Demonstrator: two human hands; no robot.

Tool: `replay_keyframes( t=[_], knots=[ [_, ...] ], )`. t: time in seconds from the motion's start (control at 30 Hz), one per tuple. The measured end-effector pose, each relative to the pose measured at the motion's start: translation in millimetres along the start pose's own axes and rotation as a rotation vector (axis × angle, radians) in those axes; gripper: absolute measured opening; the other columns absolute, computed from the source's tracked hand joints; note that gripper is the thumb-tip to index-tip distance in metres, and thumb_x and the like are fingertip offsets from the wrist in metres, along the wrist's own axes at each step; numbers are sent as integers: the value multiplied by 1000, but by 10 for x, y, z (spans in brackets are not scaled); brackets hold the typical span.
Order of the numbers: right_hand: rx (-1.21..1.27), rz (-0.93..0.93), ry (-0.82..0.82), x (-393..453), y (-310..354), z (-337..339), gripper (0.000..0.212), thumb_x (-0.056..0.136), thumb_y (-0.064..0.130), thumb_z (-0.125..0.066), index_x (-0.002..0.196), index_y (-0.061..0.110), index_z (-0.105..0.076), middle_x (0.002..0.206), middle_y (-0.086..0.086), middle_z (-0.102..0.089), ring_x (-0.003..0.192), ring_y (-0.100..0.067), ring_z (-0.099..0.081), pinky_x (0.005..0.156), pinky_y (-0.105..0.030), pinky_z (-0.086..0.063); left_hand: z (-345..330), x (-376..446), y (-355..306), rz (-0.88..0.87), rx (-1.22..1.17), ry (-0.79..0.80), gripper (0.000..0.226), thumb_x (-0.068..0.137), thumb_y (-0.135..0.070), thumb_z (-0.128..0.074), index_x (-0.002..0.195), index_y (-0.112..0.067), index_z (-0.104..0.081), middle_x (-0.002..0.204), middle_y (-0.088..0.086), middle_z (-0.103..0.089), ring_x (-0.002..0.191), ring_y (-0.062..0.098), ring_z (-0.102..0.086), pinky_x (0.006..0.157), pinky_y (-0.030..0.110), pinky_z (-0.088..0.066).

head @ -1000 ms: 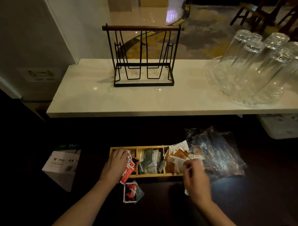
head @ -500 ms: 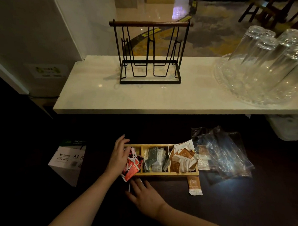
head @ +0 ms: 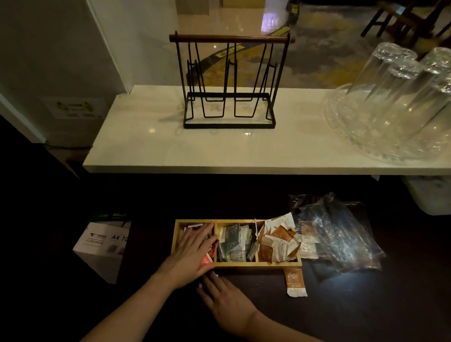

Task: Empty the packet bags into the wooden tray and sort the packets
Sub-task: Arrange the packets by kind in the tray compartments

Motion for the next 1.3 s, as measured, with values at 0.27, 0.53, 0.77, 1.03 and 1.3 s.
replay_keyframes(
  t=[0.27, 0.53, 0.77, 1.03, 1.3],
  knots=[
    [-157, 20, -20, -64, 10, -147, 45, 91, 28, -29, 126, 14, -55, 125, -12, -63, 112, -27, -62, 86, -30, -54, 201, 209, 173, 209, -198, -54, 48, 99, -25, -40, 145, -17, -30, 160, 0, -7, 146, 19, -11, 116, 38, -24],
    [-93, -35, -31, 127, 8, 95, 30, 83, 29, -36, 100, 24, -61, 88, 3, -68, 71, -13, -61, 49, -21, -47, -9, 315, 172, 274, -84, 33, 84, 82, -65, 16, 150, -24, -10, 160, -3, -7, 147, 15, 2, 119, 47, 3],
    [369, -150, -165, -62, -336, 359, 27, 94, 28, -46, 115, 14, -54, 111, -11, -63, 104, -27, -55, 80, -42, -52, 159, 349, 297, 321, -286, -11, 85, 78, -71, 8, 150, -27, -1, 161, -3, 0, 142, 6, 12, 117, 38, 11],
    [747, -401, -602, -605, -820, 890, 32, 86, 3, -57, 110, 24, -60, 107, 17, -60, 100, 6, -56, 89, -12, -46, 405, -97, 372, 283, -360, -235, 74, 89, -64, -4, 146, -23, -27, 157, -2, -20, 144, 11, -12, 120, 39, -11],
    [876, -550, -743, -472, -1314, 1116, 24, 95, 7, -48, 113, 16, -60, 106, 6, -65, 99, -6, -61, 82, -19, -50, -52, -115, -13, 111, -15, -32, 49, 93, -53, -25, 142, -53, -17, 159, 2, -8, 146, 29, -6, 118, 48, -10]
  ],
)
Point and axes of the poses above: each hand's wrist, its own x-axis towards the middle knuckle, its own z-axis out of the back of the hand, y = z × x, the point moved 9 cm from there along x, towards the middle knuckle
